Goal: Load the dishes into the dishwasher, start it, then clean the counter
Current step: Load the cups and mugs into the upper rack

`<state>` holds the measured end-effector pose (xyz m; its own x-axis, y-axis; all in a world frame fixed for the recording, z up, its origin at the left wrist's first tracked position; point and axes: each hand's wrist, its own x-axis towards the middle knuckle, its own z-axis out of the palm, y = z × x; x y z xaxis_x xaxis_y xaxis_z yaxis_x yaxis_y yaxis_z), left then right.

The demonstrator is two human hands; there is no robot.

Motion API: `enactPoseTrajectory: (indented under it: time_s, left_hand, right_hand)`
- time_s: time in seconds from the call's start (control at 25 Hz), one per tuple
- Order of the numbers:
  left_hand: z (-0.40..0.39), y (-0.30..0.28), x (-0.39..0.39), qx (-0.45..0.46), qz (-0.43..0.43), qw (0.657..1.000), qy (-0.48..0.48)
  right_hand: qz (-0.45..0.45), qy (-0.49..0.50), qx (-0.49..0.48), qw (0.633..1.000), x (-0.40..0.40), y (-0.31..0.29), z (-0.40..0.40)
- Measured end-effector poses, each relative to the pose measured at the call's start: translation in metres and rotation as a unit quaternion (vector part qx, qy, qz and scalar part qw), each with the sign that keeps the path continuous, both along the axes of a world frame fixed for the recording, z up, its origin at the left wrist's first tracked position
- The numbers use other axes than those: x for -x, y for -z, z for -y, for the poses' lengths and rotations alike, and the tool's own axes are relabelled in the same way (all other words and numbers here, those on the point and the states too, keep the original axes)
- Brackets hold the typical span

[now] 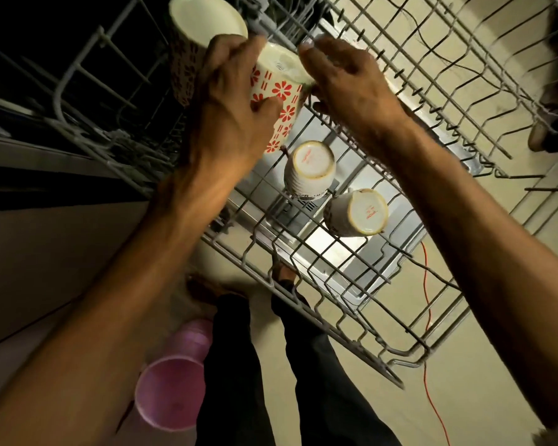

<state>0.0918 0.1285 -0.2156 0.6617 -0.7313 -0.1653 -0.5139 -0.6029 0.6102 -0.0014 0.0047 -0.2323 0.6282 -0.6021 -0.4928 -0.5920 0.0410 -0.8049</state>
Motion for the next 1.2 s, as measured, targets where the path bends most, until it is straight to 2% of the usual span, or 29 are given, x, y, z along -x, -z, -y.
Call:
enactPoseTrajectory:
  time_s: [0.16,0.28,0.48,0.6,0.72,0.96,1.08,1.2]
  left_hand:
    - [0.003,0.011,-0.005,0.039,0.035,0.999,0.005]
    - [-0.005,0.013,-0.001,0.060,-0.005,0.998,-0.032]
    - [-0.028,0.014,0.004,0.084,-0.055,0.991,-0.085]
    - [-0.026,0.011,0.008,0.090,-0.081,0.988,-0.097]
    - [-0.026,0.012,0.013,0.063,-0.047,0.993,-0.092]
    - [-0.027,0.012,0.015,0.061,-0.041,0.993,-0.091]
    - [-0.030,0.010,0.018,0.054,-0.034,0.994,-0.089]
    - [-0.034,0.008,0.026,0.066,-0.018,0.995,-0.077]
  right_hand:
    - [0.002,0.020,-0.038,0.999,-0.018,0.012,0.001]
    - [0.041,0.034,-0.024,0.998,-0.009,0.010,-0.005]
    - [0.062,-0.002,0.038,0.997,0.002,0.006,-0.025]
    - [0.039,-0.001,0.043,0.998,-0.001,0.005,-0.026]
    - [0.030,-0.024,0.038,0.999,-0.002,0.006,-0.028]
    - [0.030,-0.005,0.057,0.998,-0.004,0.008,-0.033]
    - [0.034,-0.022,0.089,0.995,-0.003,0.007,-0.035]
    - [0.011,-0.063,0.177,0.982,0.001,-0.006,-0.039]
